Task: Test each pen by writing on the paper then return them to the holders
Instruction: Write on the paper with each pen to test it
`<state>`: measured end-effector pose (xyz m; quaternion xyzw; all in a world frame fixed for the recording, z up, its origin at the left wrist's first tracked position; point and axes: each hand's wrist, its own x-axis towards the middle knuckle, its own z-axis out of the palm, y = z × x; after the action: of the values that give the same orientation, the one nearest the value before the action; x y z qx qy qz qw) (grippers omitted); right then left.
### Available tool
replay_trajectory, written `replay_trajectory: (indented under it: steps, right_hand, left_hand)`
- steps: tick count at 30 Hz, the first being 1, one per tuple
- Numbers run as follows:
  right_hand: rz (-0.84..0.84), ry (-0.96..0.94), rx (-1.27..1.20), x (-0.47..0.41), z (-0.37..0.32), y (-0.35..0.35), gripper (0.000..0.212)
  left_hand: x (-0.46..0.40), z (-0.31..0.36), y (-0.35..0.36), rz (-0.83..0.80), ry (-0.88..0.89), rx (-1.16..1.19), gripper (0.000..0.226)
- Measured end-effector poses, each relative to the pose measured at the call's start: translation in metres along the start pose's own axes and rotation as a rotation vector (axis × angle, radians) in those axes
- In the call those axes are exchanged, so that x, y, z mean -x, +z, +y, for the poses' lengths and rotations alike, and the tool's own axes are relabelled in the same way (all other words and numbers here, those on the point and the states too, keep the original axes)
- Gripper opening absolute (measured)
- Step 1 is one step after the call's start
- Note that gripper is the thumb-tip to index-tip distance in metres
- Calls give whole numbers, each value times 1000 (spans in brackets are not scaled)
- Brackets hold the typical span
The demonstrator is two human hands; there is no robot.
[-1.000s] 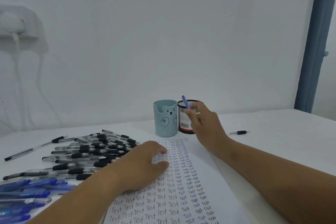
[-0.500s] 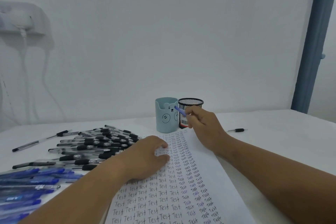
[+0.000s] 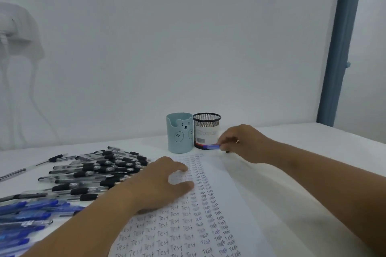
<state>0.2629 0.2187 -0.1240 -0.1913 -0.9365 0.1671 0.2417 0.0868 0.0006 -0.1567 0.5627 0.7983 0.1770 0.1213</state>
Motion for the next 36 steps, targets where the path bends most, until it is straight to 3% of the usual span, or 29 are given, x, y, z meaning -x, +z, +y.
replay_trajectory:
  steps: [9, 20, 22, 26, 28, 36]
  right_hand:
    - [-149, 153, 90, 87, 39, -39, 19]
    - [-171, 52, 202, 92, 25, -41, 22]
    - [-150, 5, 184, 86, 13, -34, 22]
    - [-136, -140, 156, 62, -31, -6, 19]
    - [-146, -185, 122, 48, -58, 10, 19]
    - [-251, -276, 134, 6, -125, 61, 22]
  left_hand:
    - [7, 22, 8, 84, 55, 111, 43]
    - [10, 27, 13, 68, 106, 20, 45]
    - [14, 29, 9, 132, 115, 61, 38]
    - [15, 35, -18, 477, 137, 164, 11]
    - [19, 35, -39, 556, 111, 160, 10]
    - [77, -35, -78, 413, -21, -22, 16]
